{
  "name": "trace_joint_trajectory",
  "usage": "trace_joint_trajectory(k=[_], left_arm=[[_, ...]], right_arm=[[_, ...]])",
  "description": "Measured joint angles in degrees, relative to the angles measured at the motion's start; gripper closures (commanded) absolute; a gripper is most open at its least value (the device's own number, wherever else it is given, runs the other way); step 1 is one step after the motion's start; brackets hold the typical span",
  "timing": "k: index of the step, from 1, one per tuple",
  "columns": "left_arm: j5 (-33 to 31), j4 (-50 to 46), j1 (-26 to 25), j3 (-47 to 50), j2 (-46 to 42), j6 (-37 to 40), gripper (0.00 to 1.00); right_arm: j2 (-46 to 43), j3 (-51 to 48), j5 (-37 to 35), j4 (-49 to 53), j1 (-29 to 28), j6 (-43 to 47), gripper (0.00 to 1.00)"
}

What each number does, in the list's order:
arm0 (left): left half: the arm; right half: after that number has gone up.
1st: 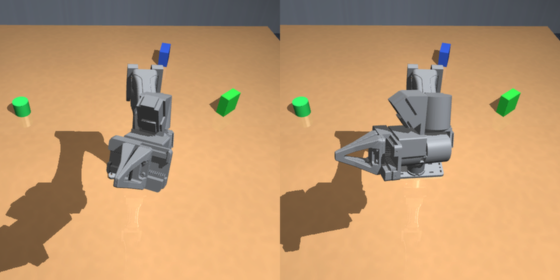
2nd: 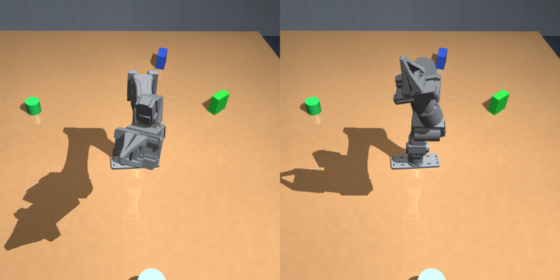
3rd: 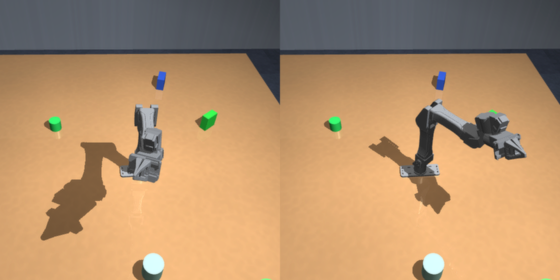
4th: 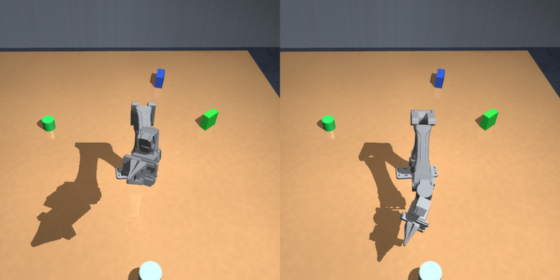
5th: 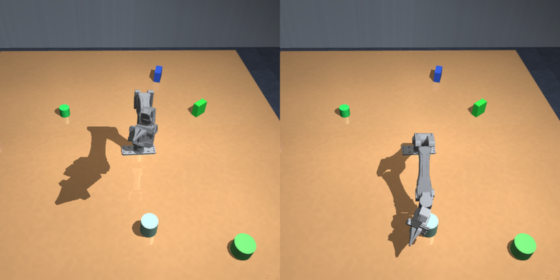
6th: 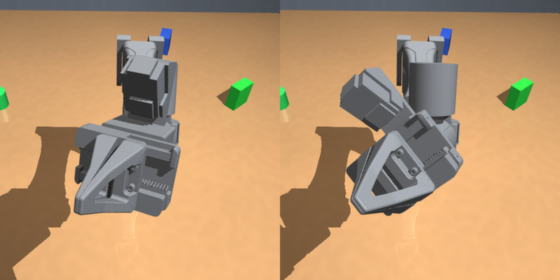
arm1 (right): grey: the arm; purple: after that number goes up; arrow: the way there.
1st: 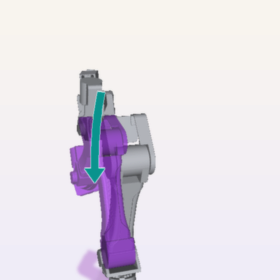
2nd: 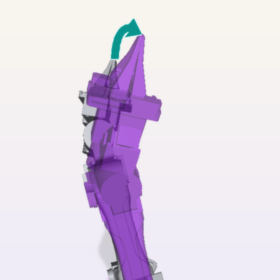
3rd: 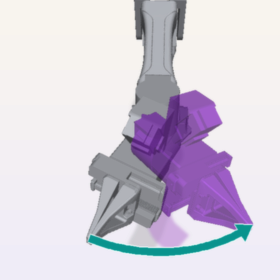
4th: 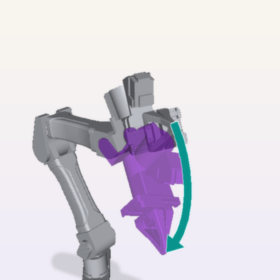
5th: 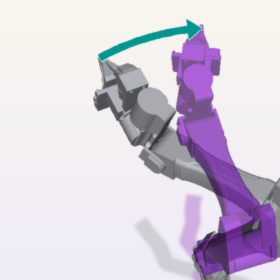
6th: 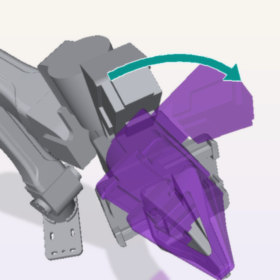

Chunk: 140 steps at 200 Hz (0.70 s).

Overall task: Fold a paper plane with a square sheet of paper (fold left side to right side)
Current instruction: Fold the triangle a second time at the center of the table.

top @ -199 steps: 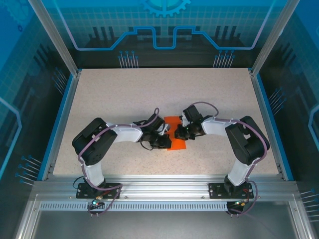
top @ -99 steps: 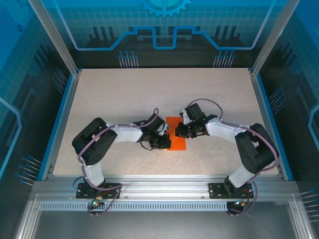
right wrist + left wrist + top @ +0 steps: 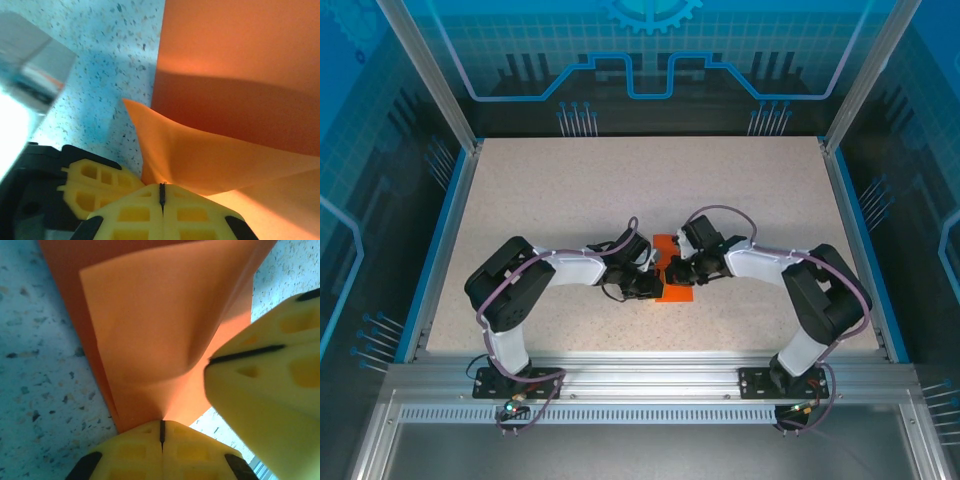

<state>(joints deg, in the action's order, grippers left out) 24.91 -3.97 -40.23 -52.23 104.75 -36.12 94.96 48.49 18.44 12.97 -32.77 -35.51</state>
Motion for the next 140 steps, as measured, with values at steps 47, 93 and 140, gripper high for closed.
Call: trace_joint_trajectory(k=[47,93,140], left_arm=[[0.0,0.0,0.0,0.0,0.0,-0.02,1.0],[0.0,0.0,0.0,0.0,0.0,-0.02,1.0],[0.0,0.02,0.0,0.0,0.0,-0.02,1.0]], right_arm=[[1.88,0.22,-0.02,0.11,-0.24,0.02,1.0],[3.5,0.7,-0.63,0.52,-0.24,0.66,1.0],[3.8,0.98,-1.11,0.98,-0.22,1.81,1.0]])
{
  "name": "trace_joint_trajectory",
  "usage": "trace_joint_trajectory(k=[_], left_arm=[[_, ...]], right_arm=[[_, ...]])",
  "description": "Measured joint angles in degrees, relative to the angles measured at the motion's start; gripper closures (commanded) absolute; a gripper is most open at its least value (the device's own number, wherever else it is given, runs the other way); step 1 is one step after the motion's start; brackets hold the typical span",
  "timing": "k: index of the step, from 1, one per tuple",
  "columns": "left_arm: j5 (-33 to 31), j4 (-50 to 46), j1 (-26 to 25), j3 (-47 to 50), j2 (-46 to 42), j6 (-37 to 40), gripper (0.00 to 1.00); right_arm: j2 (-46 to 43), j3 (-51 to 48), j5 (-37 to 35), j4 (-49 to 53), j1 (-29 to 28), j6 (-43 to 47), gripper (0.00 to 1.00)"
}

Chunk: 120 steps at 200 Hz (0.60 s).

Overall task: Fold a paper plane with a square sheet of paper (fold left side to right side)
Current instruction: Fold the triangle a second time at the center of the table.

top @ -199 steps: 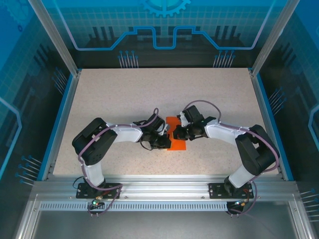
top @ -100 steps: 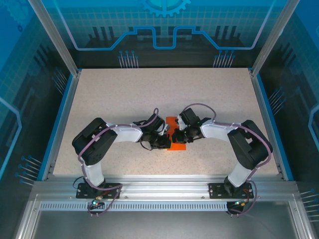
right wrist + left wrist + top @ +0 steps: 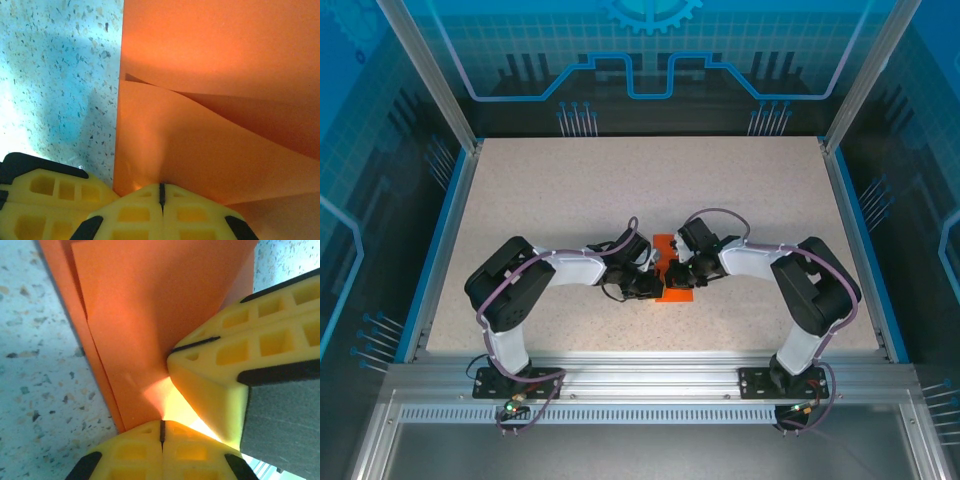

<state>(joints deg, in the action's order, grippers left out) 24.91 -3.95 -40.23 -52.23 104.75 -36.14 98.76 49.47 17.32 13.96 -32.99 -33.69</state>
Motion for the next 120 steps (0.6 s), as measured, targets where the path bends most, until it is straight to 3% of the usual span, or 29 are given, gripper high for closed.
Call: trace_joint_trajectory(k=[120], left_arm=[[0.0,1.57,0.0,0.31,0.22,-0.04,1.0]], right_arm=[[-0.17,0.98,-0.83,2.38,3.17,2.86,1.0]])
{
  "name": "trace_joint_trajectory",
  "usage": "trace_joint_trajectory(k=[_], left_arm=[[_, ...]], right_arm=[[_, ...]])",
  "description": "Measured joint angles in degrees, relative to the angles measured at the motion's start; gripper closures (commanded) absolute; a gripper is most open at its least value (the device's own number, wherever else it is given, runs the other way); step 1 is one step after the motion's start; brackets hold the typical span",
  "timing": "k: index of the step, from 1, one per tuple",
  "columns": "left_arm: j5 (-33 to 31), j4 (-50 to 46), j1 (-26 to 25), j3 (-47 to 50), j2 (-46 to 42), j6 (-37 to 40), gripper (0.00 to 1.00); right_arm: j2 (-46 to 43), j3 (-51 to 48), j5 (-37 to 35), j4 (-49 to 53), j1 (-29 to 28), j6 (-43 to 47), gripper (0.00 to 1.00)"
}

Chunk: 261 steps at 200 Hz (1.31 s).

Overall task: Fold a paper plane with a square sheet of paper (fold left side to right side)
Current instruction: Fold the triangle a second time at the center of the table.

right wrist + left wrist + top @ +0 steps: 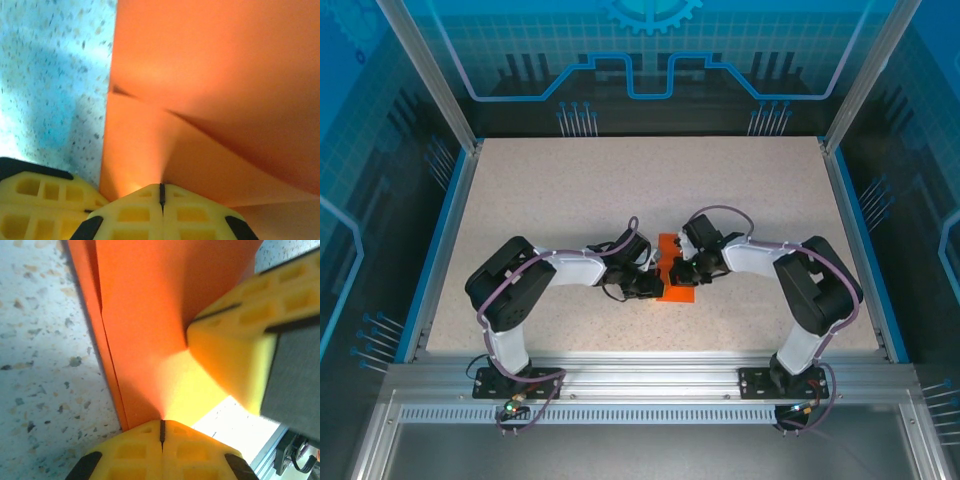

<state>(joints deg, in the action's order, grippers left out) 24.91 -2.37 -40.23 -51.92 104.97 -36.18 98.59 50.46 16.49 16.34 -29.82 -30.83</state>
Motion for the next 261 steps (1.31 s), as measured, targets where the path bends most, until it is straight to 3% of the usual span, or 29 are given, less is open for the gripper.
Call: trace_joint_trajectory(k=[191,261], left_arm=[[0.0,0.11,0.0,0.0,0.04,-1.01,1.0],[0.02,0.15,0.0,0.04,0.04,-1.01,1.0]], right_arm=[[0.0,3.65,-2.82,7.32,9.42,5.49,1.0],[-5.51,4.09,-0.72,7.23,5.33,4.61,1.0]])
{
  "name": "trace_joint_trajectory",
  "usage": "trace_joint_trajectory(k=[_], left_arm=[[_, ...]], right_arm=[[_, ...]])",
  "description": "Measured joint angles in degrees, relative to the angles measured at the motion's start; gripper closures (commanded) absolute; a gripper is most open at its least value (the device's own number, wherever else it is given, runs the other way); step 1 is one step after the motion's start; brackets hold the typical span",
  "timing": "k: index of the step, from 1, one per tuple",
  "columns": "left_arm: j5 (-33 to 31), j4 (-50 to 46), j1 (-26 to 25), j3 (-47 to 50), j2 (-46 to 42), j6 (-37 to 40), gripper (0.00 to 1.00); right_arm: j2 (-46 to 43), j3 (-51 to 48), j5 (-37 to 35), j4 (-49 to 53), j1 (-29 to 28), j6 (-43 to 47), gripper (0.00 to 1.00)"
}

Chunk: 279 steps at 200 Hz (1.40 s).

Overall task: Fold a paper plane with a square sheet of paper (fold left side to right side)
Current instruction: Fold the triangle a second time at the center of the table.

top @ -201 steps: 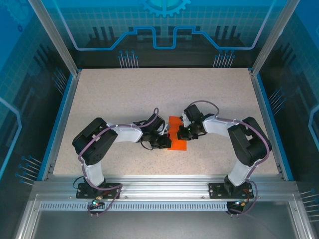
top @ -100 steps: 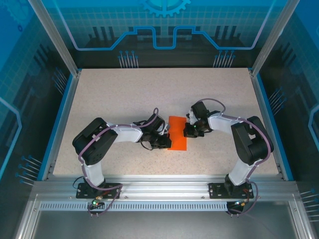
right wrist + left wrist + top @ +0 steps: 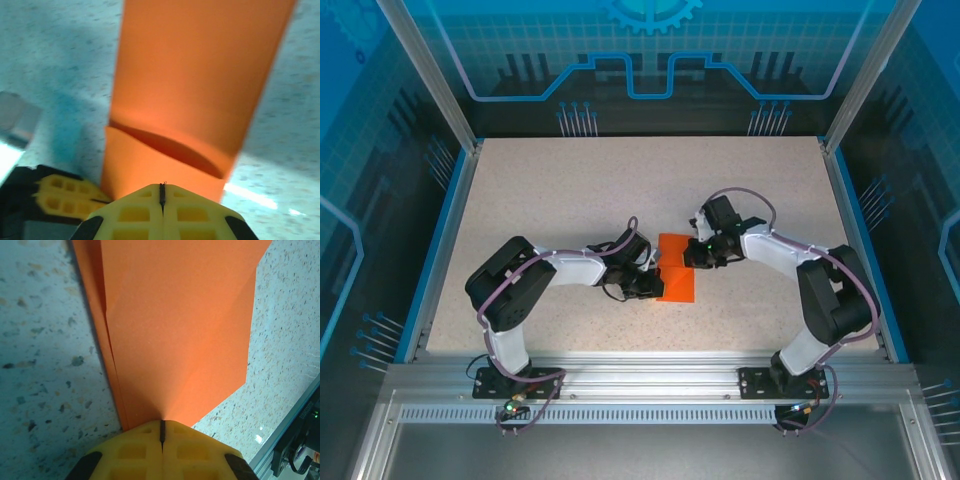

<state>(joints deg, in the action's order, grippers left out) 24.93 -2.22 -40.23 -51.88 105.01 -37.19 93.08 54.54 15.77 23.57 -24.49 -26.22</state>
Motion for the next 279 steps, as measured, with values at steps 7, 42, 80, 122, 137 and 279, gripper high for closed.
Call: trace_joint_trajectory(k=[7,42,80,122,137,279], left_arm=[[0.0,0.04,0.0,0.02,0.0,0.0,1.0],[0.04,0.22,0.0,0.09,-0.02,-0.02,1.0],[0.26,0.22,0.0,0.09,-0.07,-0.26,1.0],[0.46,-0.68,0.0,-0.13,-0.31,-0.39,1.0],[0.48,-1.57,0.0,-0.74,-0.33,-0.39,1.0],[0.2,-3.72,0.0,-2.95,1.38,-0.24,1.0]], right_arm=[[0.07,-0.39,0.74,-0.81,-0.9,-0.5,1.0],[2.82,-1.25,2.51,-2.23,-2.75,-2.03,1.0],[7.08,-1.25,2.29,-2.03,-2.78,-2.27,1.0],[7.78,-0.83,2.25,-1.53,-2.84,-2.27,1.0],[7.78,-0.83,2.25,-1.51,-2.84,-2.27,1.0],[7.82,-0.09,1.18,0.52,-2.84,-2.21,1.0]])
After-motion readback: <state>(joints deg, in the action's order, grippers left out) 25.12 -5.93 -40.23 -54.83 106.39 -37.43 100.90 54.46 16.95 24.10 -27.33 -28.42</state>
